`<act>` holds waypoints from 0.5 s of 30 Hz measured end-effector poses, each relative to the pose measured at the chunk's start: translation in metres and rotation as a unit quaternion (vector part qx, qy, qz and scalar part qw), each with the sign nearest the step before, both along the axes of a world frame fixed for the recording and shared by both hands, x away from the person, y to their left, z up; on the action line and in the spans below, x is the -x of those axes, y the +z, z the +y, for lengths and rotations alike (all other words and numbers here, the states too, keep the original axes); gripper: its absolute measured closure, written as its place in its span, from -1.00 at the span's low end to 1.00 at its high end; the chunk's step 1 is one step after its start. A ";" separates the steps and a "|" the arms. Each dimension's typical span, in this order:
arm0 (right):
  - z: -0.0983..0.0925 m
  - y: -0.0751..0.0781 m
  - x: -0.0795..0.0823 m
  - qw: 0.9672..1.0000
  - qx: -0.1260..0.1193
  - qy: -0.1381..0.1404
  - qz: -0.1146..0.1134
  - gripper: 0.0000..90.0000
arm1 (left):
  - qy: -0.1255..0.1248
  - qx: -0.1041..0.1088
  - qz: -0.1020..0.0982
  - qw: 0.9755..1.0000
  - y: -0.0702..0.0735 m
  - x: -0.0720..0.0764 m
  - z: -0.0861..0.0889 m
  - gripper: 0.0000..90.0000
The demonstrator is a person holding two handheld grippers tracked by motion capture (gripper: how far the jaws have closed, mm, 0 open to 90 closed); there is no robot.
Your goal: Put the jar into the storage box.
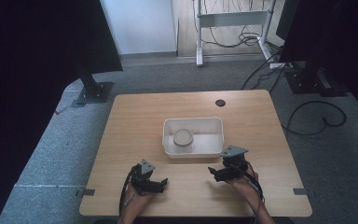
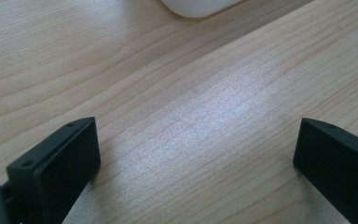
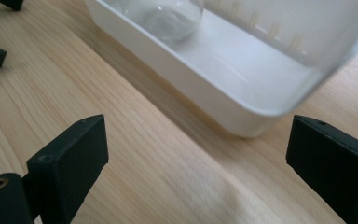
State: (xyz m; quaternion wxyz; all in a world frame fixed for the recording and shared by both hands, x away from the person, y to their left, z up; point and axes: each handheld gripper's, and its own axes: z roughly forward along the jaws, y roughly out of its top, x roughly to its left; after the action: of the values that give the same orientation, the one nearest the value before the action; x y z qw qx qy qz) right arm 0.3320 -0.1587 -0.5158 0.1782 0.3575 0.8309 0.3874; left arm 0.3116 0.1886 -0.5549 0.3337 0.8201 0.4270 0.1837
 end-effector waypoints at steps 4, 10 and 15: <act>-0.010 -0.006 0.006 1.000 -0.002 -0.009 0.002 -0.88 | 0.000 0.000 0.000 1.000 0.000 0.000 0.000 -1.00; -0.022 -0.011 0.014 1.000 -0.002 -0.021 0.002 -0.88 | 0.000 0.000 0.000 1.000 0.000 0.000 0.000 -1.00; -0.029 -0.015 0.020 1.000 0.001 -0.029 0.004 -0.88 | 0.000 0.000 0.000 1.000 0.000 0.000 0.000 -1.00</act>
State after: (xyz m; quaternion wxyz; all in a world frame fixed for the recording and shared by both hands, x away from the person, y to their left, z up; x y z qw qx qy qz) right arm 0.3120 -0.1873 -0.5312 0.1867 0.3832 0.8209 0.3801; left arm 0.3116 0.1886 -0.5549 0.3337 0.8201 0.4270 0.1836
